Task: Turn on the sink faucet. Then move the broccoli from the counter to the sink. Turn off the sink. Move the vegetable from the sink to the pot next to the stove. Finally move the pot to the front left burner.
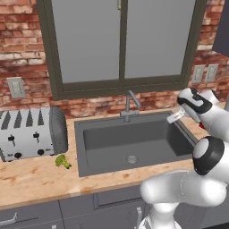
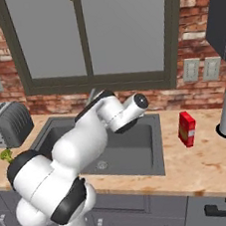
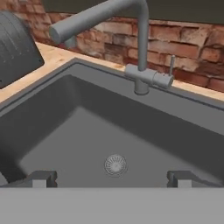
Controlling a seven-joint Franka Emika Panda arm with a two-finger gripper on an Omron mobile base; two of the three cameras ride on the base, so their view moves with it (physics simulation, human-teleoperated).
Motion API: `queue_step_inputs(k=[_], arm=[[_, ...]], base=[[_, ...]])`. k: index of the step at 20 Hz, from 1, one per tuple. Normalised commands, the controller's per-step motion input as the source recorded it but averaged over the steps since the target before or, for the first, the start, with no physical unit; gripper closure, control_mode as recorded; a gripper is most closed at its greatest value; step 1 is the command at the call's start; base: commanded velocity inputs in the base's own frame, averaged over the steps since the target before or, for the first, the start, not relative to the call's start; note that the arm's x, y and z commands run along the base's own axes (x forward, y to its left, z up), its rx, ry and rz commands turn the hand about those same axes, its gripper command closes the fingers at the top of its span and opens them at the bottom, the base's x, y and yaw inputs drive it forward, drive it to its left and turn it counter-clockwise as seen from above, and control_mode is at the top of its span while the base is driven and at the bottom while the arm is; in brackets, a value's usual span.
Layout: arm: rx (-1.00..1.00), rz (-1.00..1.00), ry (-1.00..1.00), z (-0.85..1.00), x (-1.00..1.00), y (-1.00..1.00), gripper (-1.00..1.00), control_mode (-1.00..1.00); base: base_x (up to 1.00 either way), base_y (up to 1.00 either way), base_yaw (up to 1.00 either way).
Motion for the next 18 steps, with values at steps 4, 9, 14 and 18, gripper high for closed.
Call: queue_step_inputs(k=[4,9,14,18], arm=[[0.02,0.11,-0.08,-0.09,0.52,0.07,-1.00,-1.00],[0.03,0.11,-0.10,-0.10,0.50,0.09,-1.00,-1.00],[0.03,0.09,-0.09,-0.08,0.55,0.19,-1.00,-1.00],[0.04,0.06,-0.01,-0.10,0.55,0.07,-1.00,-1.00]], base=[[0.00,0.00,0.00],[0.00,0.00,0.00],[0.00,0.00,0.00],[0.00,0.00,0.00]])
